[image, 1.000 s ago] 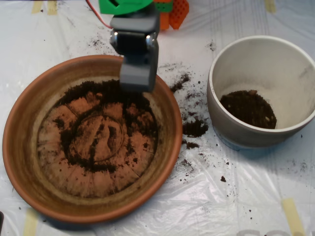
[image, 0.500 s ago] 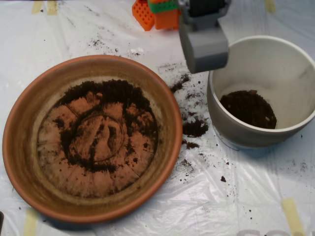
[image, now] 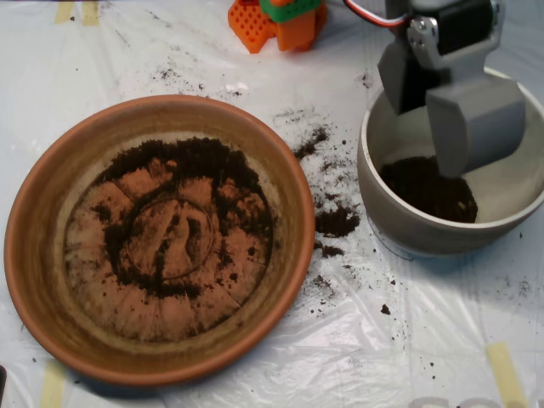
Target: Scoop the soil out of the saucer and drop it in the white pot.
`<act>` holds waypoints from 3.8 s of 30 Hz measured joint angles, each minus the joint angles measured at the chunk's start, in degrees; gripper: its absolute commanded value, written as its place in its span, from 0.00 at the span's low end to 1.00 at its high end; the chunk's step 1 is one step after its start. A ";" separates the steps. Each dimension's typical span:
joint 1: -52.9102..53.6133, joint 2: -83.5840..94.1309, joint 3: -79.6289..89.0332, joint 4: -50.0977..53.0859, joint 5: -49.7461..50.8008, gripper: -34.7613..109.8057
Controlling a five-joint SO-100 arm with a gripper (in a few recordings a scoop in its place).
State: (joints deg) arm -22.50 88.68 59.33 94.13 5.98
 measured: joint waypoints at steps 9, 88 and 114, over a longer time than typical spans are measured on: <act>-0.97 0.00 4.22 -1.41 -0.70 0.47; 8.09 91.58 97.47 -29.62 -9.14 0.42; 13.62 98.79 113.55 -29.79 -6.86 0.24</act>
State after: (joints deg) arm -8.88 187.47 172.88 64.34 -0.88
